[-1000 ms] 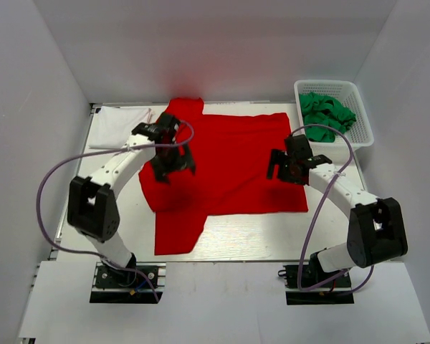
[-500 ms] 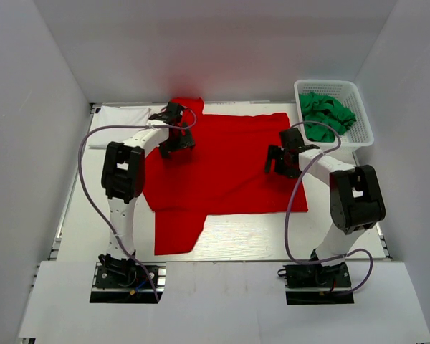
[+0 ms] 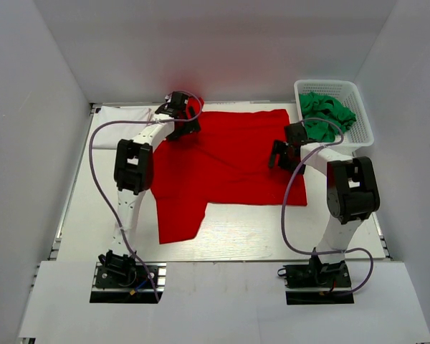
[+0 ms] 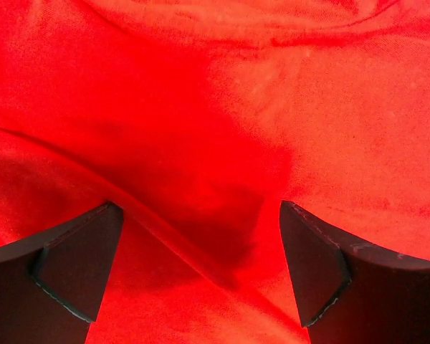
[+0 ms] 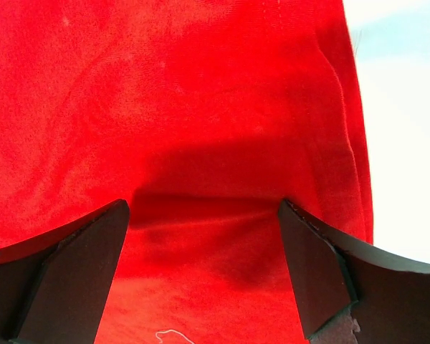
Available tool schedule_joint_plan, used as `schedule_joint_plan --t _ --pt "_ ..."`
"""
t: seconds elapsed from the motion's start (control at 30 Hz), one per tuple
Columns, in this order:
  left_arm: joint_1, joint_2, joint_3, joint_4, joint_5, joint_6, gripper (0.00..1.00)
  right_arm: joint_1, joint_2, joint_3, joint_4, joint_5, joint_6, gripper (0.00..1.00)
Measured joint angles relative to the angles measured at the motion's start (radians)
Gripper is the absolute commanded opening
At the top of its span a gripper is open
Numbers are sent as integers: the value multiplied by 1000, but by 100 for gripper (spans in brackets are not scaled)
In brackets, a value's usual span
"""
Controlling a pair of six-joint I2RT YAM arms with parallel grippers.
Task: Fold and stack the t-shirts
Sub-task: Grap the side of the flattened tshirt closest away from the robot with both arms
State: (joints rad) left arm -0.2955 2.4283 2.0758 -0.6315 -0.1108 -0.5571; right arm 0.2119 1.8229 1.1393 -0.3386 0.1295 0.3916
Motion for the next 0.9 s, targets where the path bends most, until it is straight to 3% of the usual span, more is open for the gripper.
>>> schedule_joint_plan --t 0.17,0.43,0.53,0.67,0.9 --pt "10 19 35 -2 19 0 100 -10 27 39 -2 -14 -12 90" --pt "11 -142 -186 8 74 56 100 -6 -80 1 -11 -70 -55 90" --pt "3 -288 -336 -17 93 53 100 0 -204 -42 10 -89 -43 90" --pt "-7 -599 -627 -90 114 16 100 2 -370 -153 33 -100 -5 90" --pt "-11 -1067 -1125 -174 154 -92 100 0 -497 -349 35 -92 74 90"
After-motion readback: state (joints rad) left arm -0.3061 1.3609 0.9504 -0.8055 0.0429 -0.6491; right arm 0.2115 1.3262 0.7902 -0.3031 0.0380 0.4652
